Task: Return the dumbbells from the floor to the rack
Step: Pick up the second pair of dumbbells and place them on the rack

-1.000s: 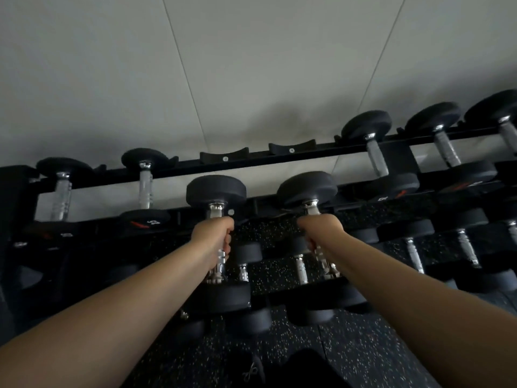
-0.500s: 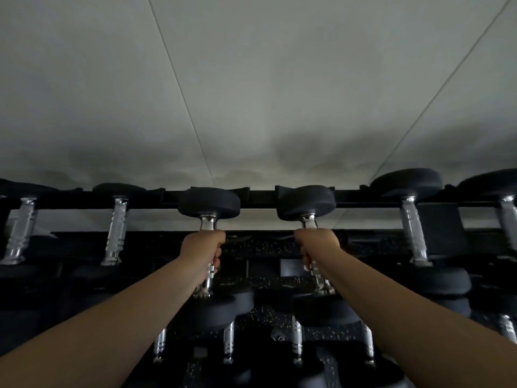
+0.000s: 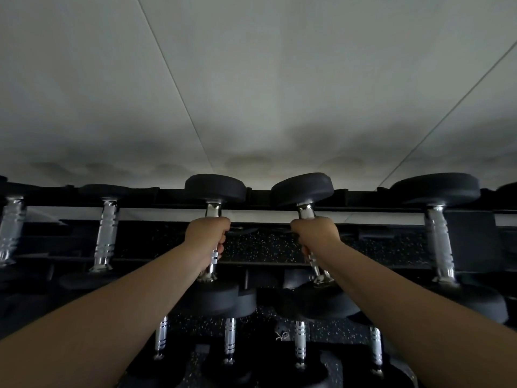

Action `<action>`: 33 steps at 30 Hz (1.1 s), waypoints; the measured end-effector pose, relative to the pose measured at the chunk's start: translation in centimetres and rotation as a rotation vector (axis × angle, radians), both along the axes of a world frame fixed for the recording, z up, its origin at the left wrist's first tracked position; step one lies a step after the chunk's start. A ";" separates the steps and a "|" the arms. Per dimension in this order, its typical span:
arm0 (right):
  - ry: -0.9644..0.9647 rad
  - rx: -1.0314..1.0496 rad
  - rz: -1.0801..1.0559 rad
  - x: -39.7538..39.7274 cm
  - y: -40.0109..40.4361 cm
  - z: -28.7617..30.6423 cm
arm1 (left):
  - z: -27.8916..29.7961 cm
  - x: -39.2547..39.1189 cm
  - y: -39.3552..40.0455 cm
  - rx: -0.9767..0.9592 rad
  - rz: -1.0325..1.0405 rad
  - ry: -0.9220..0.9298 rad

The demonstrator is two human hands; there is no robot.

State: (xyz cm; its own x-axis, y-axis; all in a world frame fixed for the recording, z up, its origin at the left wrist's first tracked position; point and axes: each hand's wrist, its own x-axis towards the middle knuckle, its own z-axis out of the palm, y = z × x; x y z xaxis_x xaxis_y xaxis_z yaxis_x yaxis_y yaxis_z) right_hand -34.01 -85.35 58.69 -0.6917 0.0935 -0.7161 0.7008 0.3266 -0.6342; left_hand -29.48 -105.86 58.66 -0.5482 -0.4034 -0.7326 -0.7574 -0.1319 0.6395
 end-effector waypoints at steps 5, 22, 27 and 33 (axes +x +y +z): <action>-0.040 -0.022 -0.105 -0.8 0.6 -0.8 | -1.0 -0.9 0.4 -0.007 -0.004 -0.011; -0.080 -0.020 -0.180 -0.9 0.5 -2.3 | -2.2 -1.0 -1.2 0.031 -0.018 -0.034; -0.067 -0.056 -0.202 -0.7 0.7 -1.9 | -2.0 -1.0 -0.6 -0.020 -0.003 -0.008; 0.035 -0.085 -0.153 0.1 1.1 -2.0 | -2.3 0.0 -0.9 -0.255 -0.120 0.149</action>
